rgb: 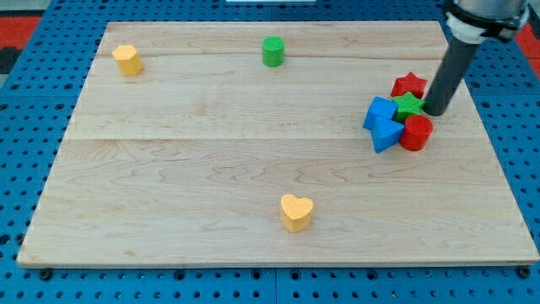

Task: Push the red star into the green star

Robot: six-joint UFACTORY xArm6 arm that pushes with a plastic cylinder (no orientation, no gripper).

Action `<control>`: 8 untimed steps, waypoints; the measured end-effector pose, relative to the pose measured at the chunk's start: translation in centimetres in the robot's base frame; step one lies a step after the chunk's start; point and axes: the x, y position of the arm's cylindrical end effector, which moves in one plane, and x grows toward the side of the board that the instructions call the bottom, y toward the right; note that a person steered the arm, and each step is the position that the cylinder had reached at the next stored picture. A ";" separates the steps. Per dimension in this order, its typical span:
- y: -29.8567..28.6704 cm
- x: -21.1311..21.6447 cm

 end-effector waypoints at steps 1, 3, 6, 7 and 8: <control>-3.0 0.0; -7.3 0.0; -1.5 -1.7; -1.3 -3.4; -0.9 -3.2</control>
